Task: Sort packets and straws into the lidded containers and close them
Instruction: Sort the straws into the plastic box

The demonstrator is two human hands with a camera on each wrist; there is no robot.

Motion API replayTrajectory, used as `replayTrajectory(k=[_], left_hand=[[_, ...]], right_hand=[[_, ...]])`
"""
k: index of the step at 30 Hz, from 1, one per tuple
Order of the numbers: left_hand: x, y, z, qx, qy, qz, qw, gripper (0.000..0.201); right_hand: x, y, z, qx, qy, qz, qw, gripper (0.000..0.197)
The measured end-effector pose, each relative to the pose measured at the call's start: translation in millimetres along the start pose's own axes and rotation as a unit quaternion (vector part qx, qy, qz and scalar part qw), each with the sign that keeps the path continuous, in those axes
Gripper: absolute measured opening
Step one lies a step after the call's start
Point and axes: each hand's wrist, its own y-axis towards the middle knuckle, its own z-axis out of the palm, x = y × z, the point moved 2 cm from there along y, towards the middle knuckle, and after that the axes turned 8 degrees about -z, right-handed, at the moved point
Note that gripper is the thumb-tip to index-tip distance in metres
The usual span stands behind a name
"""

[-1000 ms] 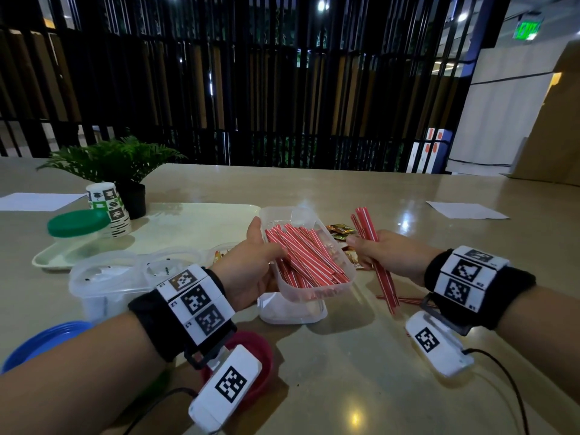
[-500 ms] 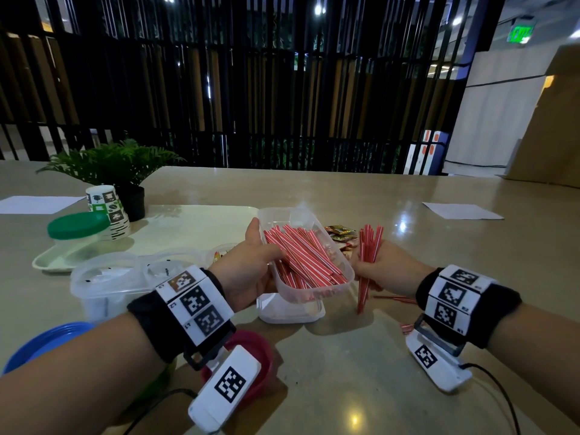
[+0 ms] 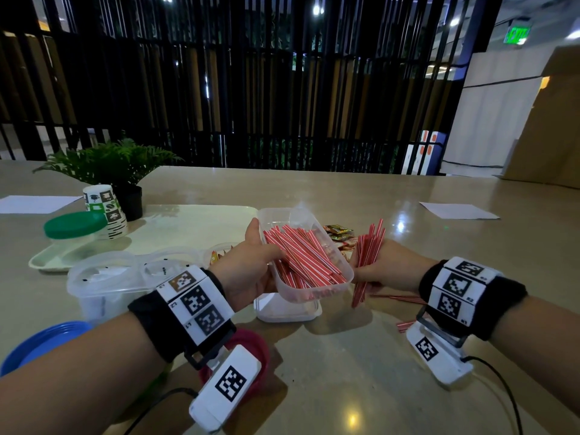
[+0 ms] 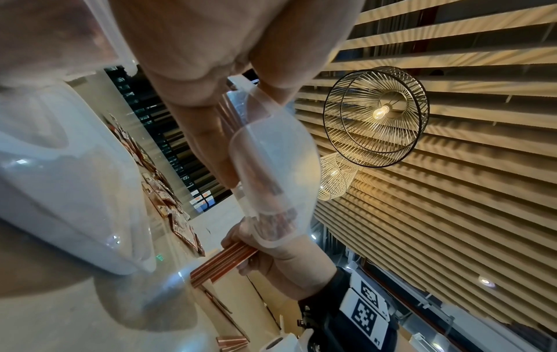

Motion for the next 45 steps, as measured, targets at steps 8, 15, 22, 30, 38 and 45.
replayTrajectory(k=[8,15,22,30,38,45], left_hand=[[0.4,-2.9,2.3,0.001,0.009,-0.008,1.000,0.056],[1.0,-4.6,4.4,0.001,0.009,-0.014,1.000,0.062],[2.0,-5.0,10.8,0.012,0.010,-0.017,1.000,0.072],[-0.4,-9.7,20.8,0.027,0.008,0.006,1.000,0.061],[-1.4,-13.1,19.3,0.020,0.020,0.020,0.999,0.057],[-0.7,-9.8,16.6,0.006,0.013,-0.002,1.000,0.071]], right_hand=[[-7.2,-0.3,5.9,0.021,-0.028,0.009,0.999,0.019],[27.0,1.7,-33.1,-0.057,-0.041,0.014,0.997,0.020],[95.5,7.0,-72.5,-0.108,-0.041,-0.061,0.991,0.022],[115.1,31.8,-25.3,0.089,-0.058,0.010,0.994,0.019],[101.5,47.2,-5.4,0.124,-0.077,0.070,0.987,0.027],[103.5,51.8,-7.4,0.084,-0.100,0.062,0.990,0.041]])
